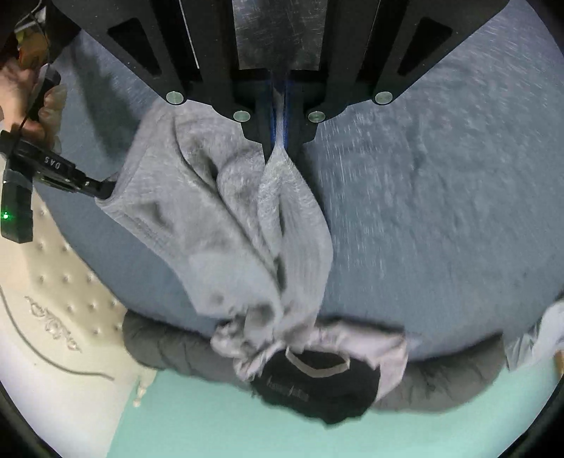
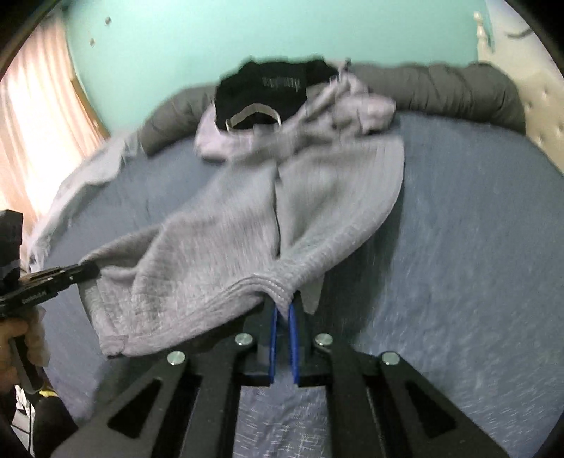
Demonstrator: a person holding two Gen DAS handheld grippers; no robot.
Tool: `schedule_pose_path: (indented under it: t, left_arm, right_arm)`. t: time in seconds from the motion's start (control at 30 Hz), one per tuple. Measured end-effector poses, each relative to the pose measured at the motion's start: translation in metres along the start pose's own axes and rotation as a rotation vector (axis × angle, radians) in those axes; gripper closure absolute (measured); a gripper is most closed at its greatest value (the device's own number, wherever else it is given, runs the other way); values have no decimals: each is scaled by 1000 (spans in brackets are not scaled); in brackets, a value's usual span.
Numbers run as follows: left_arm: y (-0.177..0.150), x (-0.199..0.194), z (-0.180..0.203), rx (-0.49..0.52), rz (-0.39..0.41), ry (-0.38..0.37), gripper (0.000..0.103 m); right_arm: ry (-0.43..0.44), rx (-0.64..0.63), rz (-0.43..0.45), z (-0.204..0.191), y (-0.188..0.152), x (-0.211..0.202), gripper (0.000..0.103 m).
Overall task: Fold clothes
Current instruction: 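Grasp the hem with the left gripper while the right gripper holds the other hem edge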
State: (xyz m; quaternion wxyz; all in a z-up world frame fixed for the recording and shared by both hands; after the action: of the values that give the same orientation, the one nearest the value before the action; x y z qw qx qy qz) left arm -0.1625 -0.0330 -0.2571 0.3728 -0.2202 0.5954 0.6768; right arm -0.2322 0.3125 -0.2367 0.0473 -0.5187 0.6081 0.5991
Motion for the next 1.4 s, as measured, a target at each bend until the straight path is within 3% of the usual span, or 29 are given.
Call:
schedule_pose_path:
  t: [0.13,0.5,0.83,0.97,1.07,1.4]
  left_arm:
    - [31,-27,8,34,64,-4,100]
    - [116,-128,10,3,224,-64,100]
    - [165,-241,7,16,350,-101,100]
    - [174,-267,5,15,371,-115,100]
    - [167,-252,2,7,327,-118,100]
    - [103,-111,-12,-46,68,-86,100]
  right_arm:
    - [12,-23,84,-46,32,-31,98]
    - [44,-99,285,-128,127,-141,98]
    - [108,-171,365,-183,181,-242,99]
    - [125,-182,336,-191,182,-248,98]
    - [111,-174,268,-184,165,-221,98]
    - [57,-102,-2,-137,89,-93,98]
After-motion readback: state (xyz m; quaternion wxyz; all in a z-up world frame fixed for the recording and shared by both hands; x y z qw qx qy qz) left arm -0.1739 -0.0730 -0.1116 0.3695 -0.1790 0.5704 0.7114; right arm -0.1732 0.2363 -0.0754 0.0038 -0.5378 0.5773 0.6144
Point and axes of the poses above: each gripper's, at about its wrist camera, not at the fingertips, and x roughly the way its jaws point, z to its right, y to its top, the point moved 1 cm from there along x, roughly the way its jaws point, and after that the axes turned 2 degrees about y, right-handed, at the moved point
